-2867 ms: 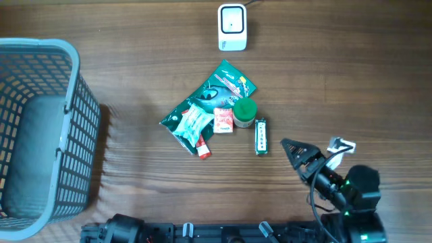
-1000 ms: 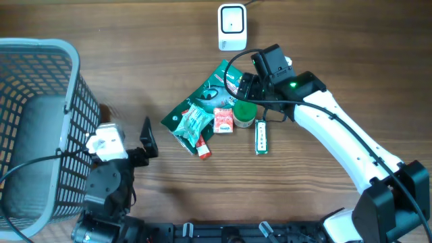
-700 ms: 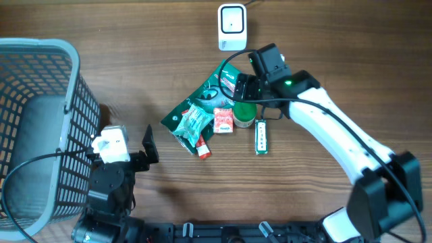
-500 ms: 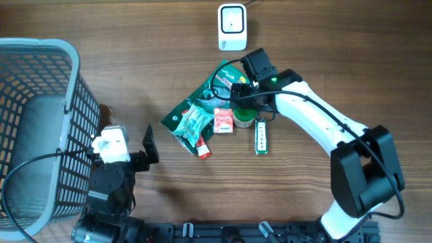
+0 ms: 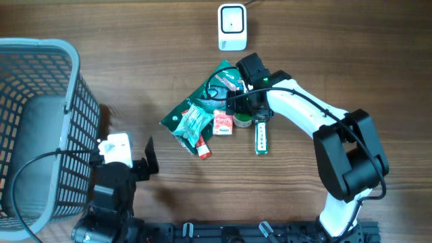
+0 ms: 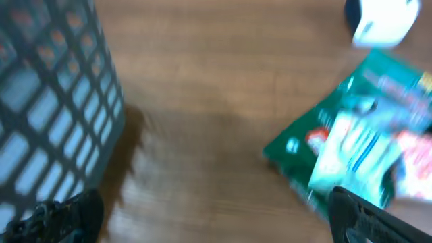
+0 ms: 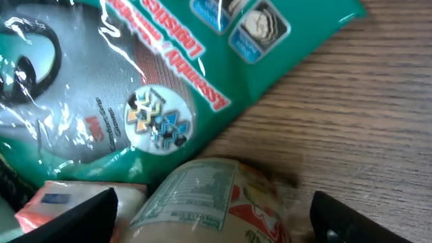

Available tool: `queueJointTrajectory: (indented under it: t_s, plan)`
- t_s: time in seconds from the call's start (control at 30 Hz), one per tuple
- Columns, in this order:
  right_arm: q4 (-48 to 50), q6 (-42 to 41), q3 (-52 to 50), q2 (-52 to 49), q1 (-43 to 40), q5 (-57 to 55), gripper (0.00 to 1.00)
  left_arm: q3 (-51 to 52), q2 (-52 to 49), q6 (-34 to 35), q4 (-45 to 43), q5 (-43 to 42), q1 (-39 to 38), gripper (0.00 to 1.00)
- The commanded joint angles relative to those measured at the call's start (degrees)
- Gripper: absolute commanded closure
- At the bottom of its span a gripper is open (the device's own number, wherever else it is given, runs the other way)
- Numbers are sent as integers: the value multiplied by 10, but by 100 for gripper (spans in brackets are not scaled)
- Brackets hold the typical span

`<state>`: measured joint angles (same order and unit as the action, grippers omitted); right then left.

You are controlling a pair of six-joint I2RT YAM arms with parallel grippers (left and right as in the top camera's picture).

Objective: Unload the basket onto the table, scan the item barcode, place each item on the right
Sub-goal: 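Reach the right gripper forward over the jar and items near the scanner, then grasp the green-capped jar with the right gripper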

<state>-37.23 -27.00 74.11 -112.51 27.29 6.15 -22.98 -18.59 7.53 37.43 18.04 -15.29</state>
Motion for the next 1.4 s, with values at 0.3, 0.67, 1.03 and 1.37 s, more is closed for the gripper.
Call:
queueJointTrajectory:
  t_s: [0.3, 0.67, 1.03, 1.37]
  plan:
    - [-48, 7, 1, -14, 2, 13, 35, 5, 3, -11, 100, -5, 22, 0]
    - [-119, 0, 77, 5, 2, 13, 51, 30, 61, -11, 100, -5, 37, 0]
    - [-396, -20, 283, 6, 2, 122, 60, 64, 70, -11, 100, -5, 37, 0]
    - [-476, -14, 291, 6, 2, 222, 57, 78, 89, -11, 100, -5, 37, 0]
